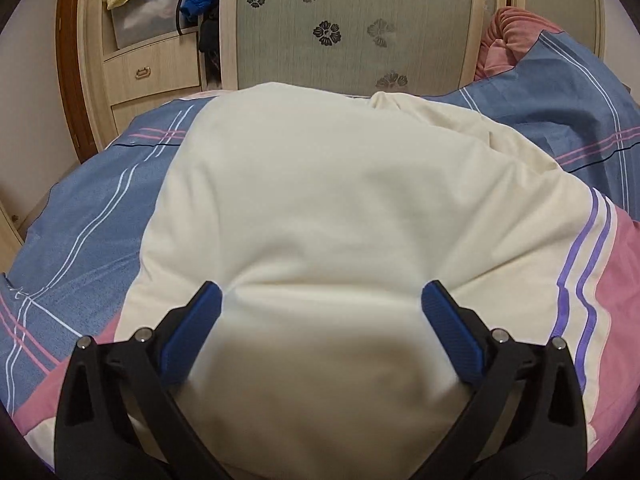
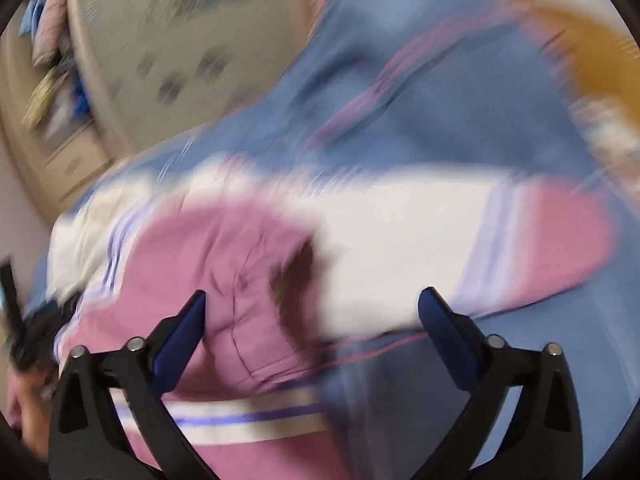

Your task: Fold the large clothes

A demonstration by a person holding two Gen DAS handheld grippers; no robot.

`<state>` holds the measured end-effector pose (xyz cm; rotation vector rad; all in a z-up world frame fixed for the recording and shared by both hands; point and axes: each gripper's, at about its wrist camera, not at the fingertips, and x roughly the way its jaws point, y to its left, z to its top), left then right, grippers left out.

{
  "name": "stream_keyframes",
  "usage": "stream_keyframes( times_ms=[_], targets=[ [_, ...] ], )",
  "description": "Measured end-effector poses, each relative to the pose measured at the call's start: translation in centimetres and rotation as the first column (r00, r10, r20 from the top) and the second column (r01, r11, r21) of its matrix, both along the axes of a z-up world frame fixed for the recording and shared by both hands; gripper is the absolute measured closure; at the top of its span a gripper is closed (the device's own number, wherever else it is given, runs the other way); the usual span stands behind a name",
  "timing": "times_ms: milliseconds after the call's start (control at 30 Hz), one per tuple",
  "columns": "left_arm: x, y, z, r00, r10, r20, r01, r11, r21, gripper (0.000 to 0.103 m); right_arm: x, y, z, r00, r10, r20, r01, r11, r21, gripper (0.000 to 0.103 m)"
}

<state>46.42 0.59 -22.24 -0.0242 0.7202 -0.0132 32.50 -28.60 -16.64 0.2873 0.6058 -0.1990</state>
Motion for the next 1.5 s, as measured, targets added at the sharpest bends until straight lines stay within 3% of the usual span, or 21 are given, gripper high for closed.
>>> stream_keyframes(
  times_ms=[67, 133, 233, 300, 333, 367, 467, 533, 567, 600, 667, 733, 900, 967, 1000, 1067, 1133, 1300, 1433, 1467, 1500],
  targets=[
    [-0.2, -0.2, 0.2, 1.0, 0.002, -0.003, -0.002, 1.0, 0.0, 0.002, -0.9, 3.3, 2.7, 0.981, 0.124, 0.148, -0.129, 0.991, 0.026, 0.001],
    [-0.6, 0.1, 0.1, 1.0, 0.006, -0.002, -0.006, 1.0, -0.005, 0.002, 0.6, 8.7, 3.6, 0.941, 0.281, 0.189, -0.278, 0.96, -0.045, 0.001],
    [-0.6, 0.2, 0.1, 1.0, 0.011, -0.001, -0.011, 1.0, -0.011, 0.002, 5.7, 17.2, 0.9, 0.926, 0.377, 0.019, -0.366, 0.91, -0.195, 0.001],
    [-0.5, 0.3, 0.1, 1.0, 0.014, -0.003, -0.014, 1.0, -0.016, 0.002, 9.9, 19.6, -3.0, 0.896, 0.433, -0.097, -0.44, 0.896, -0.064, 0.001],
    [-0.4, 0.4, 0.0, 1.0, 0.016, -0.005, -0.016, 1.0, -0.019, 0.002, 11.5, 19.7, -5.0, 0.893, 0.427, -0.141, -0.431, 0.903, 0.008, 0.001],
    [-0.2, 0.2, -0.2, 1.0, 0.02, -0.016, -0.02, 1.0, 0.008, 0.002, 12.3, 19.3, -6.7, 0.906, 0.405, -0.121, -0.404, 0.914, 0.032, 0.001],
    [-0.3, 0.0, -0.3, 1.0, 0.019, -0.015, -0.018, 1.0, 0.023, 0.002, 12.1, 16.8, -7.6, 0.929, 0.359, -0.095, -0.36, 0.933, 0.0, 0.002],
    [-0.2, 0.3, -0.2, 1.0, 0.02, -0.016, -0.02, 1.0, 0.003, 0.002, 11.4, 15.1, -7.5, 0.952, 0.283, -0.119, -0.298, 0.945, -0.136, 0.002],
    [-0.2, 0.4, -0.2, 1.0, 0.021, -0.017, -0.021, 1.0, -0.002, 0.002, 11.0, 13.6, -7.6, 0.977, 0.172, -0.129, -0.199, 0.953, -0.229, 0.002],
    [-0.2, 0.3, -0.2, 1.0, 0.02, -0.015, -0.02, 1.0, -0.001, 0.002, 10.7, 11.9, -7.8, 0.984, 0.122, -0.127, -0.149, 0.961, -0.233, 0.002],
    [-0.2, 0.1, -0.2, 1.0, 0.019, -0.012, -0.019, 1.0, 0.006, 0.002, 10.2, 6.9, -8.7, 0.987, 0.094, -0.129, -0.102, 0.993, -0.055, 0.001],
    [-0.2, 0.0, -0.2, 1.0, 0.015, -0.01, -0.015, 1.0, 0.009, 0.002, 9.6, 4.7, -9.0, 0.991, 0.053, -0.126, -0.058, 0.998, -0.034, 0.001],
    [-0.5, 0.0, 0.1, 0.999, 0.03, -0.019, -0.029, 0.999, 0.025, 0.002, 10.0, 6.9, -8.7, 0.989, 0.029, -0.146, -0.058, 0.979, -0.195, 0.001],
    [-1.5, -0.3, 2.1, 0.997, 0.018, -0.074, -0.011, 0.995, 0.099, 0.002, 9.8, 7.0, -8.4, 0.99, 0.047, -0.134, -0.07, 0.983, -0.168, 0.001],
    [-2.2, -0.5, 3.7, 0.996, -0.044, -0.078, 0.053, 0.991, 0.124, 0.002, 9.7, 6.6, -8.2, 0.99, 0.059, -0.13, -0.076, 0.988, -0.134, 0.001],
    [-4.8, -1.1, 6.5, 0.979, -0.2, -0.037, 0.203, 0.949, 0.24, 0.002, 9.9, 5.8, -8.2, 0.989, 0.075, -0.126, -0.085, 0.994, -0.076, 0.001],
    [-8.0, -0.6, 7.4, 0.955, -0.293, -0.054, 0.289, 0.865, 0.411, 0.002, 10.4, 6.3, -8.5, 0.988, 0.081, -0.133, -0.091, 0.994, -0.068, 0.001],
    [-10.8, 2.5, 4.2, 0.913, -0.387, -0.13, 0.392, 0.741, 0.545, 0.002, 10.7, 6.5, -8.5, 0.986, 0.097, -0.139, -0.108, 0.991, -0.073, 0.001],
    [-8.0, 2.8, -0.2, 0.927, -0.316, -0.2, 0.37, 0.699, 0.612, 0.002, 10.6, 6.4, -8.4, 0.985, 0.1, -0.138, -0.11, 0.992, -0.066, 0.001],
    [-7.4, 2.7, -0.8, 0.936, -0.305, -0.177, 0.345, 0.691, 0.635, 0.002, 10.6, 6.4, -8.4, 0.985, 0.101, -0.139, -0.111, 0.992, -0.067, 0.001],
    [-6.9, 2.8, -0.9, 0.95, -0.288, -0.12, 0.294, 0.702, 0.648, 0.002, 10.7, 6.3, -8.4, 0.985, 0.102, -0.141, -0.112, 0.992, -0.065, 0.001]
  ],
)
